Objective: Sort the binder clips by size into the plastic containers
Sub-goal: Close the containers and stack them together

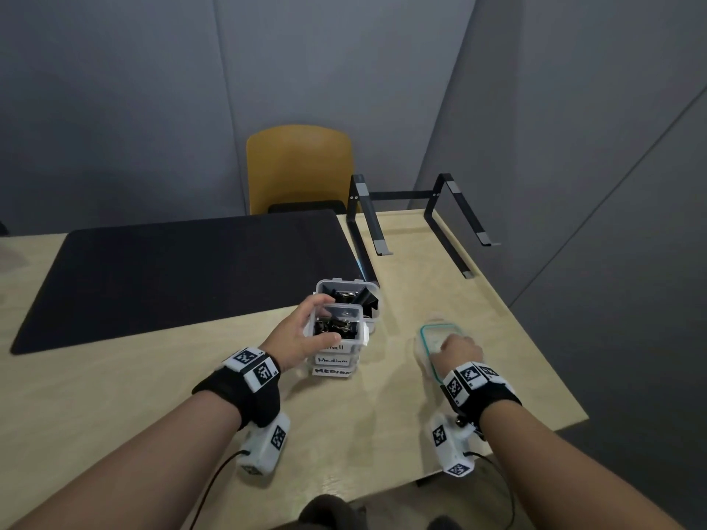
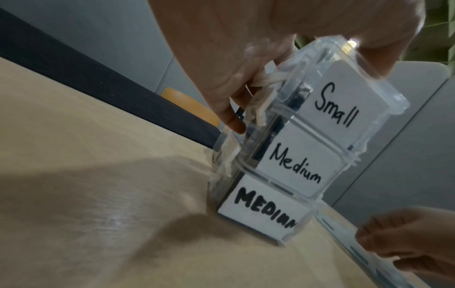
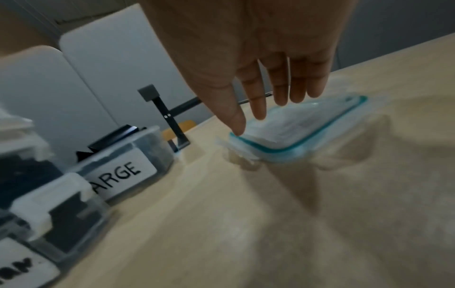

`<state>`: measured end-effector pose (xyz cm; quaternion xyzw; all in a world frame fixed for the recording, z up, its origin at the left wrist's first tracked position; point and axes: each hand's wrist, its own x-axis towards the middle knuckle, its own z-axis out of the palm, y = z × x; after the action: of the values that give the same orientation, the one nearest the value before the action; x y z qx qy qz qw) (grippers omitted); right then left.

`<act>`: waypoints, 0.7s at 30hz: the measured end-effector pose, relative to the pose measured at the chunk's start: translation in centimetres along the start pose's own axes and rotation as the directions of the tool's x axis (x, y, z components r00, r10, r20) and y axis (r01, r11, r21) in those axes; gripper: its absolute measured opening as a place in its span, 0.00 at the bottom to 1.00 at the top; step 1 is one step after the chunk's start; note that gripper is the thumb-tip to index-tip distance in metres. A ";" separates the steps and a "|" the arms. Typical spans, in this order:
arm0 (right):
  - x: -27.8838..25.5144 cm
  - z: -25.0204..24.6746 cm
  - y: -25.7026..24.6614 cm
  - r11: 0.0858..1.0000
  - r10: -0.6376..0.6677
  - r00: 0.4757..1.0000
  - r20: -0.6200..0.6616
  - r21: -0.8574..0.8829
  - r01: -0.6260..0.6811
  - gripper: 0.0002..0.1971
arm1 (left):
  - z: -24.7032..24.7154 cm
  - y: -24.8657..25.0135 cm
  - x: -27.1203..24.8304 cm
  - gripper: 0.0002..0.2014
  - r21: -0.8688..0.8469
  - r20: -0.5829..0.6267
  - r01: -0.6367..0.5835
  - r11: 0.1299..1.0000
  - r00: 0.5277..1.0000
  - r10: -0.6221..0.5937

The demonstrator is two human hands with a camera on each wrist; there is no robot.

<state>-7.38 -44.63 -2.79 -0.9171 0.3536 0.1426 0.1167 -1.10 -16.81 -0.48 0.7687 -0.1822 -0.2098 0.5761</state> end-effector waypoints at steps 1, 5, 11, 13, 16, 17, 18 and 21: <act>0.4 0.5 0.3 1.000 0.004 1.000 0.019 -0.026 -0.004 0.13 | 0.0 0.0 0.0 0.25 0.002 0.000 0.001 1.000 1.000 -0.001; 0.6 1.0 0.3 0.998 -0.021 0.999 0.042 -0.050 0.024 0.10 | -0.2 -0.1 -0.1 0.25 0.004 0.013 -0.003 1.000 1.000 0.003; -1.3 -1.5 -0.9 0.997 -0.063 0.998 -0.011 0.051 0.064 0.06 | -0.4 -0.2 -0.1 0.26 0.017 0.028 0.005 1.000 1.000 -0.005; -2.2 -2.6 -1.4 0.988 -0.113 0.991 -0.066 0.099 0.119 0.07 | -0.7 0.0 -0.1 0.29 0.022 0.042 0.003 1.000 0.999 -0.004; -3.0 -3.7 -2.7 0.959 -0.221 0.965 -0.138 0.151 0.241 0.03 | -1.2 0.2 0.1 0.32 0.049 0.068 0.003 0.999 0.998 -0.006; -3.2 -3.9 -3.3 0.943 -0.264 0.952 -0.153 0.167 0.288 0.03 | -1.3 0.3 0.2 0.33 0.060 0.074 0.000 0.998 0.997 -0.005; -3.4 -4.3 -3.8 0.921 -0.313 0.935 -0.167 0.187 0.341 0.04 | -1.5 0.4 0.2 0.34 0.070 0.079 0.002 0.998 0.997 -0.008; -4.6 -6.1 -5.8 0.833 -0.438 0.869 -0.229 0.260 0.488 0.07 | -1.7 0.6 0.3 0.41 0.098 0.111 0.010 0.995 0.994 -0.021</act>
<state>-5.60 -39.55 5.16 -0.9538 0.1464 -0.0211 0.2614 0.03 -15.77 0.45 0.7842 -0.2181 -0.2481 0.5253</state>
